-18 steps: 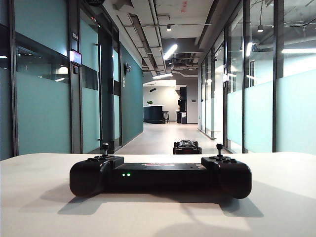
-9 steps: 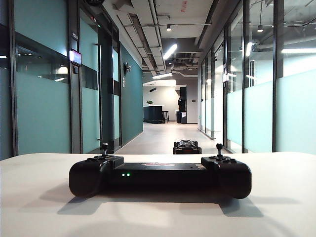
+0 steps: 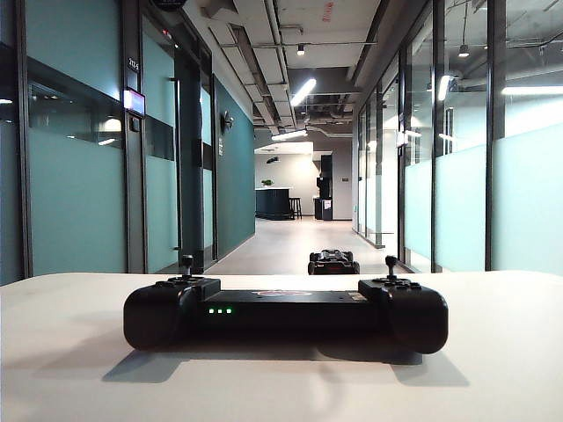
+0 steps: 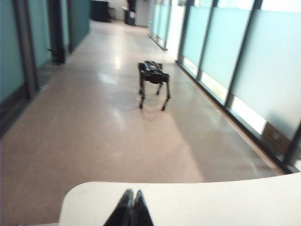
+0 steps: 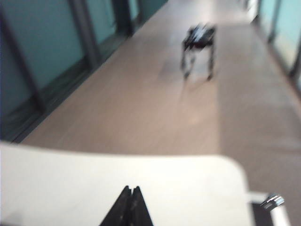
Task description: Push the left joystick on the remote control sitting on the white table forward to make the robot dog walk in a straight line until it approaches the door.
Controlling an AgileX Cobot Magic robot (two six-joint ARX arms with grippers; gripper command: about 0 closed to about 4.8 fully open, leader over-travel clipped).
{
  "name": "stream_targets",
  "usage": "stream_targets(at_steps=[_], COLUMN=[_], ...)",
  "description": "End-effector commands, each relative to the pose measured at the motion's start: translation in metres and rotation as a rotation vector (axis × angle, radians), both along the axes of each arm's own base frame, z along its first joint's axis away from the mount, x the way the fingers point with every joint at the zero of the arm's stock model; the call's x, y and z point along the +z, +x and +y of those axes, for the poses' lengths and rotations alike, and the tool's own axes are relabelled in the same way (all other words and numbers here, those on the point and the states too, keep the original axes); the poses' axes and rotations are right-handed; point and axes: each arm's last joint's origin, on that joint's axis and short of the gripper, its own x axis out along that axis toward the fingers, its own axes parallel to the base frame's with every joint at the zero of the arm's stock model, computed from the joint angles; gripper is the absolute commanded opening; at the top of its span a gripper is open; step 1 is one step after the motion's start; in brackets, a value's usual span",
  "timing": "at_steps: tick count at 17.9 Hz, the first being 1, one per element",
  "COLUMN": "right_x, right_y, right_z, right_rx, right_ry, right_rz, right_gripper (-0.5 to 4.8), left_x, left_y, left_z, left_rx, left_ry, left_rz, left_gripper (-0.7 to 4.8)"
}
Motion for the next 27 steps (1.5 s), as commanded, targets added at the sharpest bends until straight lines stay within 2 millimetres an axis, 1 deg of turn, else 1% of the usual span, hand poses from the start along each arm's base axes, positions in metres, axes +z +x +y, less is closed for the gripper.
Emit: stream_targets(at_steps=[1,4,6,8,10,14,16,18,20,23,24,25,26,27], right_x=[-0.002,-0.007,-0.01,-0.013,-0.017,-0.026,-0.033,-0.04,-0.046,-0.056,-0.06,-0.062,-0.065,-0.065], right_y=[0.007,0.012,0.014,0.015,0.016,0.018,0.019,0.019,0.021,0.024,0.024,0.025,0.027,0.027], right_z=[0.009,0.022,0.031,0.04,0.051,0.071,0.08,0.087,0.093,0.098,0.099,0.1,0.102,0.103], right_rx=[0.072,0.121,0.155,0.176,0.223,0.307,0.327,0.343,0.339,0.33,0.316,0.316,0.312,0.314], right_ry=[0.012,0.054,0.045,0.078,0.105,0.135,0.137,0.108,0.12,0.113,0.115,0.12,0.132,0.135], right_rz=[0.064,0.126,0.151,0.191,0.245,0.348,0.416,0.474,0.533,0.619,0.66,0.688,0.714,0.731], right_gripper=[-0.06,-0.05,-0.05,-0.05,-0.06,-0.05,-0.06,-0.06,-0.05,-0.05,0.44,1.76,3.29,3.73], left_x=[0.01,0.019,0.025,0.031,0.039,0.054,0.056,0.054,0.053,0.05,0.049,0.048,0.048,0.048], left_y=[0.011,0.021,0.025,0.028,0.03,0.038,0.043,0.046,0.047,0.049,0.05,0.051,0.052,0.052], left_z=[-0.005,-0.016,-0.023,-0.029,-0.032,-0.037,-0.038,-0.042,-0.046,-0.052,-0.053,-0.053,-0.054,-0.055], left_rx=[-0.056,-0.134,-0.185,-0.22,-0.252,-0.335,-0.336,-0.357,-0.373,-0.407,-0.41,-0.411,-0.416,-0.43], left_ry=[0.005,0.011,0.02,0.029,0.034,0.023,0.023,0.029,0.035,0.042,0.044,0.044,0.043,0.041], left_rz=[0.062,0.122,0.184,0.25,0.301,0.334,0.354,0.371,0.381,0.399,0.407,0.412,0.413,0.414], left_gripper=[-0.06,-0.06,-0.06,-0.06,-0.06,-0.06,-0.06,-0.06,-0.06,-0.06,-0.06,-0.06,-0.06,-0.06])
